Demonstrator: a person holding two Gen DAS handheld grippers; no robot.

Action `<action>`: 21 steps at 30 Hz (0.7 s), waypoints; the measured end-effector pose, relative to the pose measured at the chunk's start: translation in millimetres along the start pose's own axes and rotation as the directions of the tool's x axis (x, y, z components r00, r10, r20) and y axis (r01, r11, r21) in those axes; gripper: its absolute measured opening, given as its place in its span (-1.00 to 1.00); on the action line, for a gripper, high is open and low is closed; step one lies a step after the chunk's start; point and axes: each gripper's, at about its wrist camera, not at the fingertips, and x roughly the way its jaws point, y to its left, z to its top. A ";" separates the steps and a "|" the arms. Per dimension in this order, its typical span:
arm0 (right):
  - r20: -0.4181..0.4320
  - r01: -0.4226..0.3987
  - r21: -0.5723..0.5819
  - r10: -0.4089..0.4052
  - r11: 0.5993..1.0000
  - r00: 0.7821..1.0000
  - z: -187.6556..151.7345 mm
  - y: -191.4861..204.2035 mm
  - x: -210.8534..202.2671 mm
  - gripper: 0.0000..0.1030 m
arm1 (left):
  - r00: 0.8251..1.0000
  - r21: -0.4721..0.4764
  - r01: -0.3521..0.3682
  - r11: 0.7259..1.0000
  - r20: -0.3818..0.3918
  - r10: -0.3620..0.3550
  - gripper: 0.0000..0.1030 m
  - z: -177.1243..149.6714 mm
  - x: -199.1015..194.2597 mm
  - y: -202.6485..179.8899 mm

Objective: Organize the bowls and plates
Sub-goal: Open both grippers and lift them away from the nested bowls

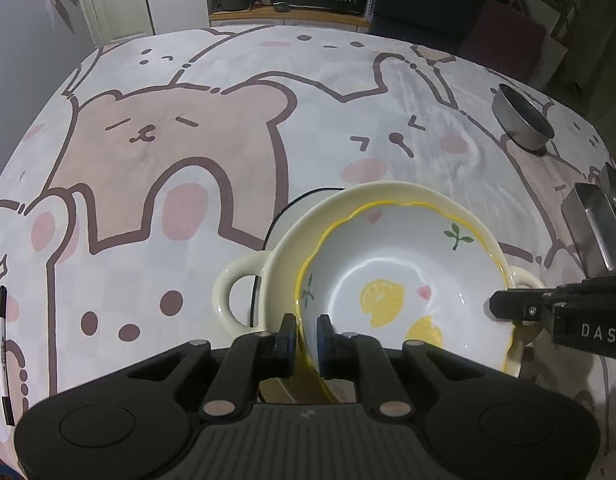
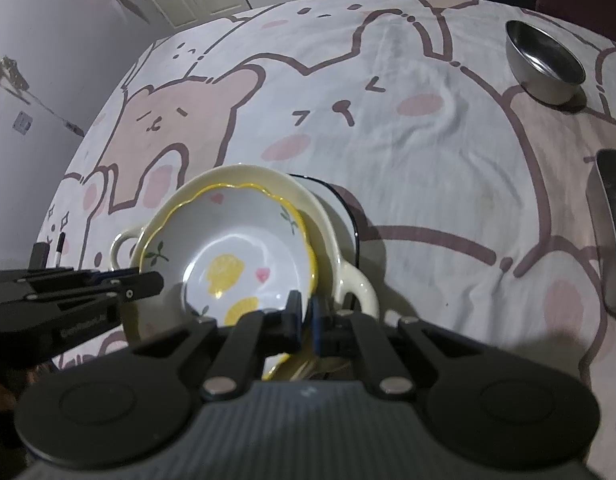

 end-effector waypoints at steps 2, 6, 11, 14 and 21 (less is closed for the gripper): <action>0.007 0.007 -0.013 -0.007 1.000 1.000 -1.2 1.3 -1.2 -0.81 | 1.000 -0.005 0.002 1.000 0.003 -0.002 -0.60 -0.9 -2.6 0.4; 0.027 -0.001 -0.028 0.001 1.000 1.000 -3.5 2.8 -8.7 -0.59 | 1.000 0.000 0.018 1.000 0.020 -0.018 -0.34 -3.1 -10.5 -1.8; 0.055 0.018 -0.074 -0.014 0.997 0.998 -11.3 7.8 -21.3 -0.17 | 0.999 0.007 0.031 0.999 0.044 -0.032 -0.15 -7.4 -22.9 -4.2; 0.065 0.006 -0.084 -0.001 0.996 0.998 -17.1 8.8 -28.8 -0.06 | 0.997 0.007 0.036 0.999 0.065 -0.036 0.14 -11.1 -32.8 -5.1; 0.149 0.019 -0.100 -0.004 0.995 0.989 -35.0 9.6 -64.3 0.57 | 0.989 0.029 0.042 0.999 0.144 -0.046 0.97 -21.1 -59.6 -14.2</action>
